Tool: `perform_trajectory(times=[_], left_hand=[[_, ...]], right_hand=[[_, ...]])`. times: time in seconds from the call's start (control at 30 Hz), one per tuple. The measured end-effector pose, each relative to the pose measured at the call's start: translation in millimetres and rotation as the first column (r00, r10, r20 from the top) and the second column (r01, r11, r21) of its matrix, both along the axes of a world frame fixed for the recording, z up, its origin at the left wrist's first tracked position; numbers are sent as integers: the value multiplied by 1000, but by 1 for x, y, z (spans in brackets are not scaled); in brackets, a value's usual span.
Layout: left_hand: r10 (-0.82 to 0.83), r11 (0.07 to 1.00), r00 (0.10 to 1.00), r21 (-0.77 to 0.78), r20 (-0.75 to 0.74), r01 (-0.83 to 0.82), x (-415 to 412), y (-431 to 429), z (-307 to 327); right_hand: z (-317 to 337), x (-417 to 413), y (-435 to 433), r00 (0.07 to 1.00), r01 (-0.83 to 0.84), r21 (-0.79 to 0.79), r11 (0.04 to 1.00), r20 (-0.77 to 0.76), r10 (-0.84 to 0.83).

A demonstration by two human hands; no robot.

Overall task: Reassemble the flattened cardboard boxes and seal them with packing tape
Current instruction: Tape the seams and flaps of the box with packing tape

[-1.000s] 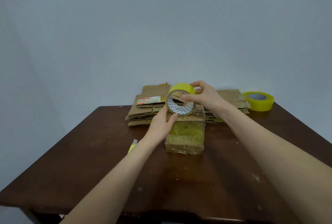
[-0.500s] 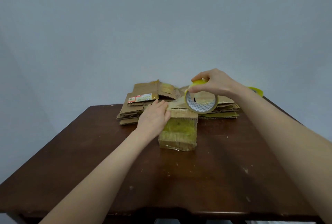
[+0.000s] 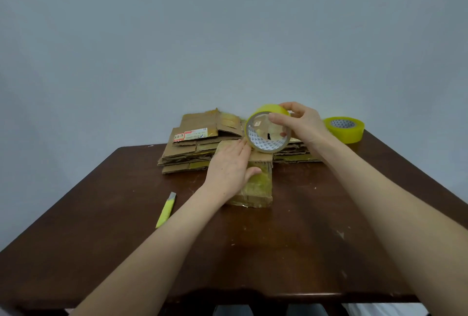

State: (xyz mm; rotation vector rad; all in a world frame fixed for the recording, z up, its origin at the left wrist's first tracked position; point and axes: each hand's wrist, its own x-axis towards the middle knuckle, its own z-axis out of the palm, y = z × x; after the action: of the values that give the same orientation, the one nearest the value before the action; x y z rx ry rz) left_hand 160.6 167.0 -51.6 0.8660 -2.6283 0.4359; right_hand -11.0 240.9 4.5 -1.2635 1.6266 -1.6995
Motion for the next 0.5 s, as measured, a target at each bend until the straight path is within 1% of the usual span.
perform_trajectory(times=[0.07, 0.17, 0.27, 0.33, 0.5], left_hand=[[1, 1000, 1000, 0, 12, -1, 0, -1, -1], [36, 999, 999, -3, 38, -35, 0, -3, -2], [74, 997, 996, 11, 49, -75, -2, 0, -3], [103, 994, 994, 19, 35, -104, -2, 3, -4], [107, 994, 994, 32, -4, -107, 2, 0, -6]], right_hand=[[2, -9, 4, 999, 39, -5, 999, -32, -40], [-1, -27, 15, 994, 72, 43, 996, -82, -68], [-14, -38, 23, 993, 86, 81, 993, -83, -79], [-20, -40, 25, 994, 85, 74, 994, -80, -79], [-28, -52, 42, 977, 95, 163, 982, -206, -61]])
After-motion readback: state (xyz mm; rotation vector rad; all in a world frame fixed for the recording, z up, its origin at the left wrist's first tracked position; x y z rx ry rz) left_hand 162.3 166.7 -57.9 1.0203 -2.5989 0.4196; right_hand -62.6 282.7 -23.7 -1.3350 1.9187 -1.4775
